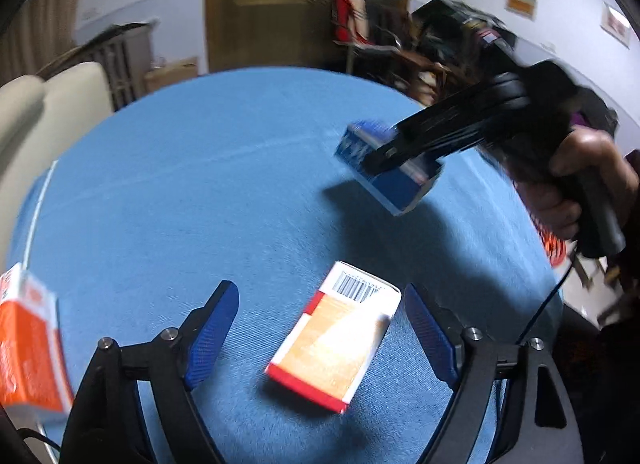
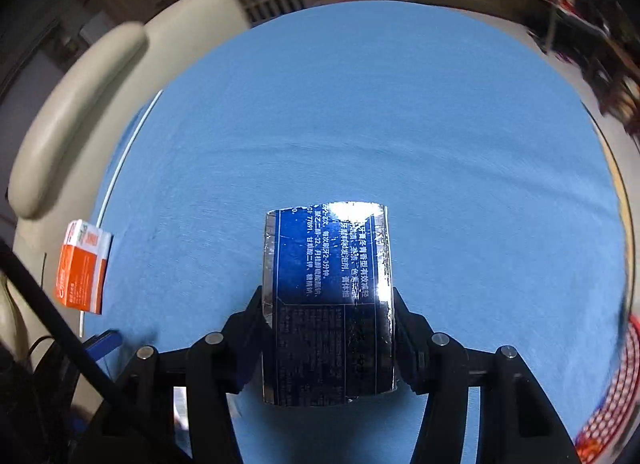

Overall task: Collect trash
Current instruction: 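Grasp the blue carton with the right tool while the left tool grasps the yellow-and-red box, then carry the blue carton and yellow-and-red box over the red wastebasket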

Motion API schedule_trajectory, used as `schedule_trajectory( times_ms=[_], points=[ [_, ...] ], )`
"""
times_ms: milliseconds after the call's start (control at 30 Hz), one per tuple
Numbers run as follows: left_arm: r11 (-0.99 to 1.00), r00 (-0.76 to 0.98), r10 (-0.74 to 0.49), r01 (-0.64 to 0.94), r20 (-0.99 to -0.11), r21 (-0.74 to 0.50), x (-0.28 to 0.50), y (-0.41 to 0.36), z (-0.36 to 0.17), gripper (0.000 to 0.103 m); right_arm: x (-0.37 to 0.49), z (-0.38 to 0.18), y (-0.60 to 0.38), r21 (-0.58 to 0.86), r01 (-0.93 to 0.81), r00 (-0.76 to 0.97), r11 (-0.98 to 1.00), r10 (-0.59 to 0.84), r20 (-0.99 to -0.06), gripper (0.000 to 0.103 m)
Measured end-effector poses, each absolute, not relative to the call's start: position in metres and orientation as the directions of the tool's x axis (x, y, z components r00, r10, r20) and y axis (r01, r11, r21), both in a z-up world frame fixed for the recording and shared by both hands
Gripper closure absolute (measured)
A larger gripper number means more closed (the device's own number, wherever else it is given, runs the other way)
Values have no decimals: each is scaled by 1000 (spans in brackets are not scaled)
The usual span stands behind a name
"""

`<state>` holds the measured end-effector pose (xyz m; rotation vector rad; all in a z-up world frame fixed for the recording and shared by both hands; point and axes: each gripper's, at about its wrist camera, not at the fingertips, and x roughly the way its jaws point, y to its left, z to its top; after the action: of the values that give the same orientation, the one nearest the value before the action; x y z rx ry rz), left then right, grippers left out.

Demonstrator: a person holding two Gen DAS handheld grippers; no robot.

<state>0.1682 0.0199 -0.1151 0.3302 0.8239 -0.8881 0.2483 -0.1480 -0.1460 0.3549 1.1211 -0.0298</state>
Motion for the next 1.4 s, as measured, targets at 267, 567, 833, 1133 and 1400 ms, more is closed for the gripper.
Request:
schedule_trajectory(
  times_ms=[267, 567, 833, 1133, 1400],
  points=[
    [574, 284, -510, 815, -812, -75, 174, 7, -138, 18, 217, -160, -176, 349, 226, 453, 910, 219, -864, 44],
    [690, 316, -410, 721, -856, -64, 179, -10, -143, 53, 227, -151, -195, 423, 51, 508, 905, 341, -791, 44],
    [789, 428, -328, 614, -842, 5, 145, -53, -123, 54, 196, -141, -237, 494, -18, 543, 869, 423, -725, 44],
    [787, 559, -347, 610, -753, 90, 77, -130, -74, 54, 99, -108, -296, 489, 46, 655, 871, 343, -674, 44],
    [715, 548, -408, 689, -730, 118, 49, -184, -42, 54, -17, -73, -344, 445, 225, 756, 867, 133, -641, 44]
  ],
)
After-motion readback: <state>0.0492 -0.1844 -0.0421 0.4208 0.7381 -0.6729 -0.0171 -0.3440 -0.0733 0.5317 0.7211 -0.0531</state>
